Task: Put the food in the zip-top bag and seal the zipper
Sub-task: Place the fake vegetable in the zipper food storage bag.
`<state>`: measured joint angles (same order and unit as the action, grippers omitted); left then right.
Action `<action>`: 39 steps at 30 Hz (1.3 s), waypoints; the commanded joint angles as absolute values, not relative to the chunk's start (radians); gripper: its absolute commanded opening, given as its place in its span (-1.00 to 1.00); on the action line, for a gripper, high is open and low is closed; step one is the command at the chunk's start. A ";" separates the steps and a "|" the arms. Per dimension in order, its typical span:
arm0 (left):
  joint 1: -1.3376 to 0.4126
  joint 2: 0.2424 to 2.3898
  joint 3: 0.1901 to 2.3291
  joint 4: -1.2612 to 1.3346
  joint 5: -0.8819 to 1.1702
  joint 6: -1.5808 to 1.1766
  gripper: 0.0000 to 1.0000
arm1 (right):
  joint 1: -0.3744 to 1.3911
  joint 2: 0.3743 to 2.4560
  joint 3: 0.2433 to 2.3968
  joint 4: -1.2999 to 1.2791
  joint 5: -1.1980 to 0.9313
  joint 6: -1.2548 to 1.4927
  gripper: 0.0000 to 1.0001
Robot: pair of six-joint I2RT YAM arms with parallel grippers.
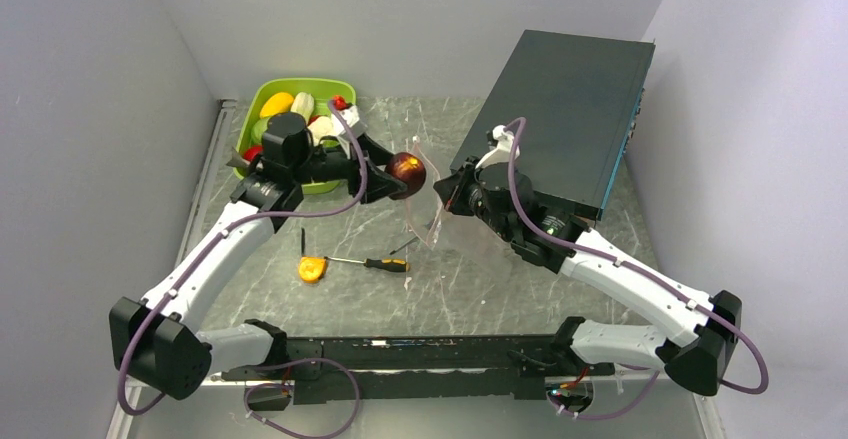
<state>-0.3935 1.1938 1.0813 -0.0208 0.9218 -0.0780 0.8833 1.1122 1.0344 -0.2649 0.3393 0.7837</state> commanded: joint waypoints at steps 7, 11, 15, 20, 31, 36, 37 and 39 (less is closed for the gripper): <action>-0.514 1.246 1.143 -0.156 0.857 0.060 -1.00 | 0.881 1.077 1.080 -0.190 0.314 0.743 -1.00; -0.521 1.259 1.152 -0.183 0.830 0.076 -1.00 | 0.881 1.062 1.085 -0.181 0.322 0.711 -1.00; -0.523 1.275 1.166 -0.208 0.798 0.085 -1.00 | 0.881 1.048 1.086 -0.149 0.297 0.673 -1.00; -0.522 1.276 1.172 -0.222 0.784 0.086 -0.99 | 0.882 1.064 1.081 -0.124 0.208 0.659 -1.00; -0.526 1.244 1.159 -0.196 0.804 0.080 -0.08 | 0.882 1.080 1.081 -0.104 0.208 0.668 -1.00; -0.537 1.221 1.166 -0.208 0.799 0.092 -0.45 | 0.881 1.101 1.074 -0.100 0.214 0.682 -1.00; -0.538 1.219 1.168 -0.213 0.781 0.094 -0.50 | 0.883 1.106 1.076 -0.102 0.217 0.686 -1.00; -0.548 1.217 1.175 -0.238 0.735 0.113 -0.48 | 0.881 1.114 1.072 -0.093 0.220 0.694 -1.00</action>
